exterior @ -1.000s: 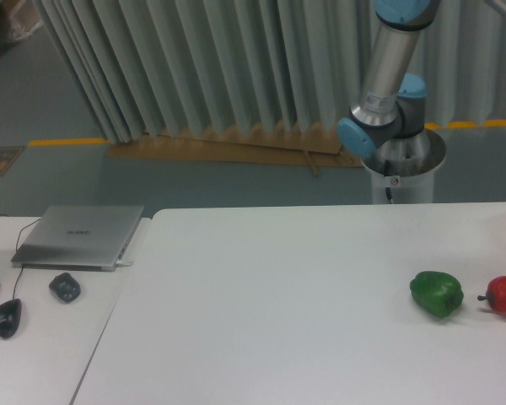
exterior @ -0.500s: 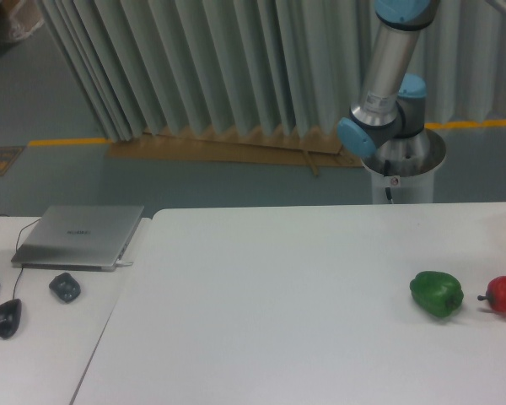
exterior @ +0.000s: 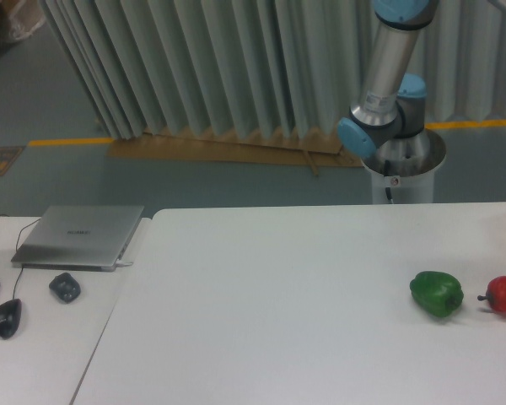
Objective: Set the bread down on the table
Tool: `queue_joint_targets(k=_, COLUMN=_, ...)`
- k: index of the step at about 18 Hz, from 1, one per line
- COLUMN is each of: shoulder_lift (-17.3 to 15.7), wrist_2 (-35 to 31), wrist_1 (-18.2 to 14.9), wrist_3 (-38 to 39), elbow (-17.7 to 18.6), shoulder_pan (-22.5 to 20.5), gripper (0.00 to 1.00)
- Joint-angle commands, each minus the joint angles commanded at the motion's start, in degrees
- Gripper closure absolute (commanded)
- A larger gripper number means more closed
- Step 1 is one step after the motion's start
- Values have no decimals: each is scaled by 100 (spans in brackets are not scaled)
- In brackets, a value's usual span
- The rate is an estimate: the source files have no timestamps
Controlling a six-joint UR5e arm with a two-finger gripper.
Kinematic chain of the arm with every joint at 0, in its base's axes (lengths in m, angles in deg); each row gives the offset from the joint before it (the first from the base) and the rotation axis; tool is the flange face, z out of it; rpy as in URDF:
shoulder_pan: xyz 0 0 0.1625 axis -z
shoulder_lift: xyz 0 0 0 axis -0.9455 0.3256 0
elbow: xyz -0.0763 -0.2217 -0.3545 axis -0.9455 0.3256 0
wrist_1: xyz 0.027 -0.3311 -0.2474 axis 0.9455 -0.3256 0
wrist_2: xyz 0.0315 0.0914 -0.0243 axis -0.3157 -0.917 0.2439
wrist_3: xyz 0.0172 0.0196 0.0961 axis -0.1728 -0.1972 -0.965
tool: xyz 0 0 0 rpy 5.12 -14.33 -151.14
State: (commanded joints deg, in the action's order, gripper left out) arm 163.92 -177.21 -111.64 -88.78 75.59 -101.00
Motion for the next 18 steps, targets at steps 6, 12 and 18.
queue_joint_targets(k=6, shoulder_lift=-88, wrist_2=201, wrist_1=-334, wrist_3=413, elbow=-264, shoulder_pan=132, gripper=61)
queue_joint_targets(k=12, shoulder_lift=-193, wrist_2=685, wrist_1=-775, wrist_3=1115, elbow=-466, shoulder_pan=342, gripper=61)
queue_joint_targets(k=18, shoulder_lift=-316, wrist_2=765, wrist_1=-775, wrist_3=1871, elbow=-449, shoulder_pan=755, gripper=61)
